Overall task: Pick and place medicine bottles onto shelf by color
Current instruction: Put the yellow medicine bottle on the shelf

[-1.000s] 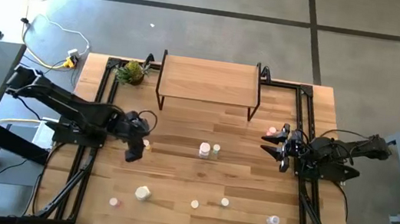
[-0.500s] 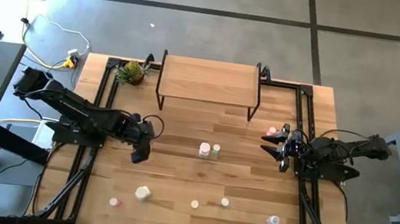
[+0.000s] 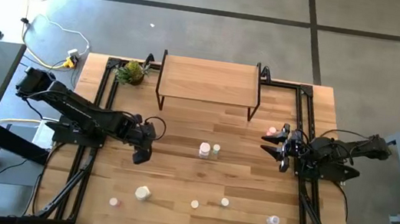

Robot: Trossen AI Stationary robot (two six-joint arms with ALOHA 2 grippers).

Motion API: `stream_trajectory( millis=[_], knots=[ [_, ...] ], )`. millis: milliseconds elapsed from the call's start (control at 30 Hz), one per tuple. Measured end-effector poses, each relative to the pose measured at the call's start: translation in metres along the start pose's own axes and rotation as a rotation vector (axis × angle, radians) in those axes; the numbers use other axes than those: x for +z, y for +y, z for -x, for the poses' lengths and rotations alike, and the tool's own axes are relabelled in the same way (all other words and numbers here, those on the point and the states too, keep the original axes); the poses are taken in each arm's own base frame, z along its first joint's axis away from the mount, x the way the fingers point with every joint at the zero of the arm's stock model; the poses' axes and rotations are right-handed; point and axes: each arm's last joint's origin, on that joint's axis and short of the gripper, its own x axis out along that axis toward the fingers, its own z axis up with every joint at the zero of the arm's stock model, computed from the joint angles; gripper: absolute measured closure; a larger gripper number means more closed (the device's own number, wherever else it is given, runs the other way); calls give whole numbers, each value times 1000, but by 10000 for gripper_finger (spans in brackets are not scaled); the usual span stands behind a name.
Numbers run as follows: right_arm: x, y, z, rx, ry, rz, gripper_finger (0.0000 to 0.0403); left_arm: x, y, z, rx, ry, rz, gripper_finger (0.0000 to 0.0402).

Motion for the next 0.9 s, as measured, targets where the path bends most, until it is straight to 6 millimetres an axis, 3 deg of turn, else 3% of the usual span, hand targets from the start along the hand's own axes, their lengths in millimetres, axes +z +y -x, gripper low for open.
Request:
stream_trajectory(
  millis=[267,367,600,900],
  knots=[
    [0,0,0,0,0,1,240,2,-2,3,-48,0,21,294],
    [0,0,0,0,0,0,240,12,-6,11,-73,-27,39,295],
    [0,0,0,0,0,1,240,54,-1,41,-118,-151,91,295],
    [0,0,0,0,0,2,240,114,40,87,-83,-352,194,294]
  ],
)
